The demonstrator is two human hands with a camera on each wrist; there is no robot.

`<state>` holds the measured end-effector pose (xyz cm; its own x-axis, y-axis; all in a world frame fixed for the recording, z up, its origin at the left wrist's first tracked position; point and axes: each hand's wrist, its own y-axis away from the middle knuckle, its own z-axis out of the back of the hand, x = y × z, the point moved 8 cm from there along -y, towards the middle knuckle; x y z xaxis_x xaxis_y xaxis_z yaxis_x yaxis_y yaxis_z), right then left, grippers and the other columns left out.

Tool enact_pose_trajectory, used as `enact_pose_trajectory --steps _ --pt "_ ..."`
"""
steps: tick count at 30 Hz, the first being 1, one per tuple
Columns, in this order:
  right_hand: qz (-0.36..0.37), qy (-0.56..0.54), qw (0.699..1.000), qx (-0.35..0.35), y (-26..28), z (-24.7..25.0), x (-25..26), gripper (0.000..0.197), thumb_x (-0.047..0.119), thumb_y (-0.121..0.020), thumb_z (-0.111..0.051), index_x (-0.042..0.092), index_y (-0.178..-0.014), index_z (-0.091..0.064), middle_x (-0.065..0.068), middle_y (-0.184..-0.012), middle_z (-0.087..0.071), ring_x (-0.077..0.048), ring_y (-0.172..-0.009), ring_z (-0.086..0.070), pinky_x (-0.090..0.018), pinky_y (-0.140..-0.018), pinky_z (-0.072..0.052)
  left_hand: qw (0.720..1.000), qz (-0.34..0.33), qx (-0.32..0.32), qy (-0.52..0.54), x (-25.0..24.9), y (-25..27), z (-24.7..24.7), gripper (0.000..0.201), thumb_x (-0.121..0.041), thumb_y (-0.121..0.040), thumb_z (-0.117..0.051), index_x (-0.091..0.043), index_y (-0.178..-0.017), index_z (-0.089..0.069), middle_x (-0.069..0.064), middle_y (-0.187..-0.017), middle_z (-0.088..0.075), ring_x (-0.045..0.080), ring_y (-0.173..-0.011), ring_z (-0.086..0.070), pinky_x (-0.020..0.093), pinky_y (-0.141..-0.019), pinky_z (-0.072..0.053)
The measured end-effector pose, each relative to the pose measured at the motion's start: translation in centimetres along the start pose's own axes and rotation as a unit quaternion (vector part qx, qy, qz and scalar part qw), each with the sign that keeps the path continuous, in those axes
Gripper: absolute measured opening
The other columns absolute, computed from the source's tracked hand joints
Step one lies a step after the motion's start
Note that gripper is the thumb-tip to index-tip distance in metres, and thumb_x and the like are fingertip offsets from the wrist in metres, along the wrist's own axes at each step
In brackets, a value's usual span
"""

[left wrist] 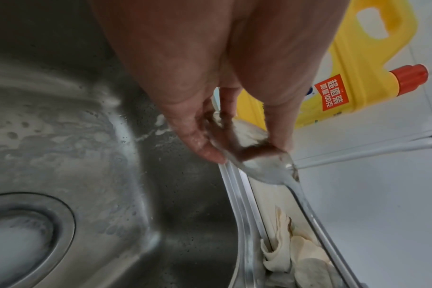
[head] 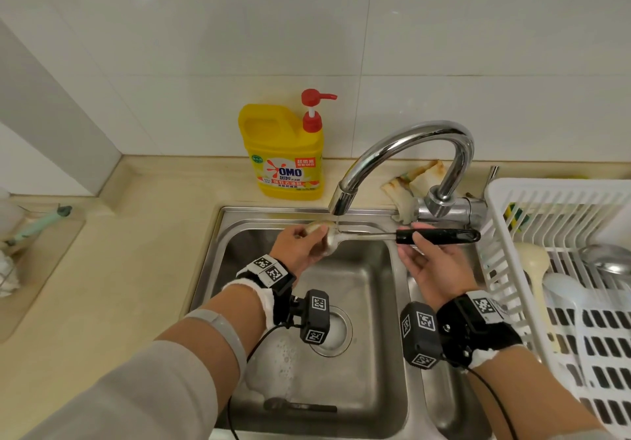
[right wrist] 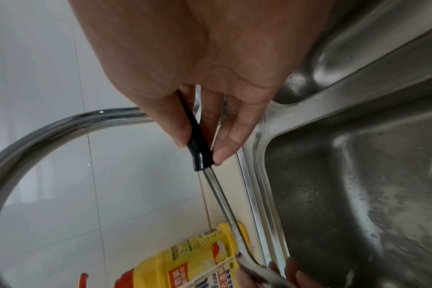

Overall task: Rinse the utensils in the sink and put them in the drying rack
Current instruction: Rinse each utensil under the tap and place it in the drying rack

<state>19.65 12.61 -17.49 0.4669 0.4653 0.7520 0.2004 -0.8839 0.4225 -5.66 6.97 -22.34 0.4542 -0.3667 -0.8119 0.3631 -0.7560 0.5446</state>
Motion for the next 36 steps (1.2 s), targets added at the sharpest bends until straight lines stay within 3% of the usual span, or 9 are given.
enact_pose_trajectory --steps 7,11,15,20,22,25,27,32,36 --pt "-0.006 0.012 1.0 0.023 -0.4 -2.5 -0.6 0.031 0.003 -0.096 -0.057 0.002 -0.127 -0.06 -0.024 -0.118 -0.069 -0.032 -0.111 -0.066 -0.03 -0.084 -0.06 1.0 -0.019 0.017 0.006 -1.2 0.6 0.7 0.036 -0.01 -0.083 -0.079 0.0 -0.113 -0.062 0.008 -0.097 -0.067 0.016 -0.085 -0.069 0.025 -0.072 -0.057" --pt "0.001 0.011 1.0 0.023 -0.8 -3.4 -1.0 0.03 0.004 -0.095 -0.06 0.002 -0.126 -0.061 -0.023 -0.115 -0.071 -0.032 -0.108 -0.069 -0.03 -0.085 -0.059 0.999 -0.035 0.0 -0.028 -2.0 0.6 1.5 0.027 -0.018 -0.083 -0.08 -0.004 -0.099 -0.063 0.007 -0.08 -0.064 0.019 -0.073 -0.063 0.04 -0.087 -0.054" --pt "0.005 0.012 1.0 0.021 -1.3 -3.9 -1.2 0.026 0.006 -0.095 -0.062 0.006 -0.12 -0.064 -0.022 -0.112 -0.072 -0.032 -0.105 -0.07 -0.029 -0.082 -0.059 0.996 -0.03 -0.027 -0.079 -2.1 0.5 2.7 0.037 -0.038 -0.078 -0.082 -0.015 -0.096 -0.061 0.01 -0.094 -0.064 0.022 -0.086 -0.062 0.045 -0.091 -0.054" --pt "0.008 0.014 0.999 0.036 -1.2 -5.1 -0.6 0.021 0.005 -0.094 -0.062 0.006 -0.115 -0.066 -0.023 -0.11 -0.072 -0.031 -0.101 -0.071 -0.03 -0.083 -0.059 0.987 -0.005 -0.05 -0.151 -1.5 0.0 4.1 0.11 -0.082 -0.045 -0.077 -0.017 -0.131 -0.058 0.007 -0.127 -0.064 0.025 -0.113 -0.063 0.044 -0.094 -0.056" --pt "0.012 0.021 0.999 0.043 -0.9 -5.6 -0.5 0.021 0.004 -0.094 -0.062 0.005 -0.115 -0.066 -0.023 -0.109 -0.072 -0.031 -0.101 -0.072 -0.03 -0.083 -0.059 0.985 0.006 -0.06 -0.159 -1.7 0.3 4.1 0.095 -0.077 -0.056 -0.074 -0.015 -0.127 -0.061 0.009 -0.128 -0.062 0.026 -0.116 -0.061 0.047 -0.098 -0.054" --pt "0.022 0.032 0.998 0.043 -0.8 -5.8 -0.3 0.021 0.003 -0.094 -0.063 0.004 -0.115 -0.066 -0.024 -0.108 -0.072 -0.031 -0.099 -0.072 -0.032 -0.084 -0.06 0.984 -0.001 -0.068 -0.162 -2.5 1.1 3.6 0.045 -0.053 -0.089 -0.063 -0.013 -0.109 -0.066 0.013 -0.12 -0.065 0.027 -0.112 -0.061 0.05 -0.103 -0.05" --pt "0.026 0.036 0.998 0.042 -0.8 -5.7 -0.1 0.02 0.003 -0.094 -0.062 0.005 -0.113 -0.066 -0.024 -0.11 -0.072 -0.031 -0.101 -0.071 -0.033 -0.086 -0.06 0.986 -0.003 -0.06 -0.154 -2.4 1.0 3.2 0.044 -0.047 -0.097 -0.056 -0.007 -0.113 -0.065 0.01 -0.112 -0.064 0.025 -0.104 -0.06 0.048 -0.102 -0.047" --pt "0.036 0.037 0.998 0.034 -0.6 -5.0 0.9 0.021 0.003 -0.094 -0.062 0.005 -0.114 -0.067 -0.025 -0.111 -0.071 -0.035 -0.106 -0.069 -0.035 -0.089 -0.059 0.983 -0.014 -0.027 -0.181 -2.1 0.9 2.1 0.055 -0.069 -0.077 -0.065 -0.016 -0.094 -0.069 0.01 -0.106 -0.071 0.025 -0.101 -0.066 0.043 -0.099 -0.051" --pt "0.05 0.045 0.997 0.032 -0.5 -4.6 1.8 0.022 0.003 -0.094 -0.062 0.004 -0.116 -0.066 -0.025 -0.111 -0.071 -0.033 -0.103 -0.069 -0.034 -0.087 -0.059 0.986 -0.024 0.009 -0.166 -1.9 0.9 0.5 0.056 -0.058 -0.075 -0.077 -0.013 -0.107 -0.067 0.005 -0.103 -0.071 0.016 -0.094 -0.067 0.037 -0.089 -0.054"
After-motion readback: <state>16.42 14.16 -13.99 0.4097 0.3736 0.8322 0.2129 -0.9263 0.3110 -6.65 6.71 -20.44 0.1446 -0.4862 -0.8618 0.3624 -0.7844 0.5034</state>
